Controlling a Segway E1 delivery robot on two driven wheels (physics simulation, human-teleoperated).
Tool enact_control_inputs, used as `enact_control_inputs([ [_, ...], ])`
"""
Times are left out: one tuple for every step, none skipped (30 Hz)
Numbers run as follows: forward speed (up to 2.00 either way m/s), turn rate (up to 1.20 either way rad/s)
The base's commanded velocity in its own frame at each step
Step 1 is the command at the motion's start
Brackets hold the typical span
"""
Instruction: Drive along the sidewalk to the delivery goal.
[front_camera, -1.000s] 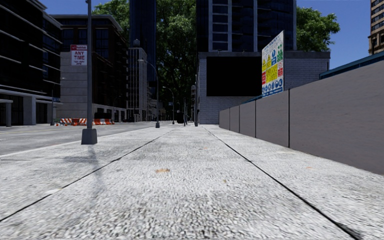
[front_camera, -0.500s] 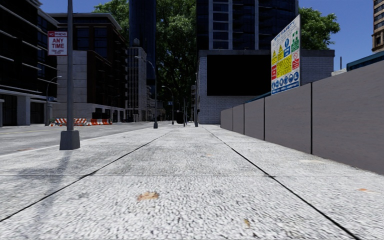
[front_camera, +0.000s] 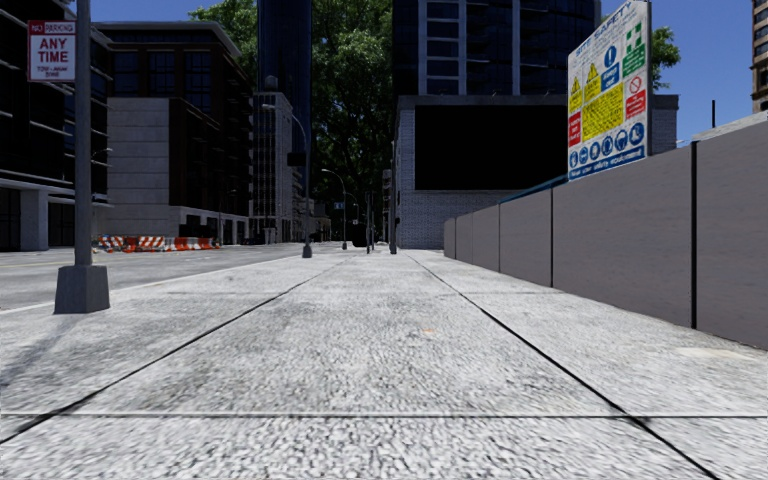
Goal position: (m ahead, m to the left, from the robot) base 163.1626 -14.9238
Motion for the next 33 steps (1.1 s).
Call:
enact_control_inputs([
  [2.00, 0.00],
  [2.00, 0.00],
  [2.00, 0.00],
  [2.00, 0.00],
  [2.00, 0.00],
  [2.00, 0.00],
  [2.00, 0.00],
  [2.00, 0.00],
  [2.00, 0.00],
  [2.00, 0.00],
  [2.00, 0.00],
  [2.00, 0.00],
  [2.00, 0.00],
  [2.00, 0.00],
  [2.00, 0.00],
  [2.00, 0.00],
  [2.00, 0.00],
  [2.00, 0.00],
  [2.00, 0.00],
  [2.00, 0.00],
  [2.00, 0.00],
  [2.00, 0.00],
  [2.00, 0.00],
  [2.00, 0.00],
  [2.00, 0.00],
  [2.00, 0.00],
  [2.00, 0.00],
  [2.00, 0.00],
  [2.00, 0.00],
  [2.00, 0.00],
  [2.00, 0.00],
  [2.00, 0.00],
  [2.00, 0.00],
])
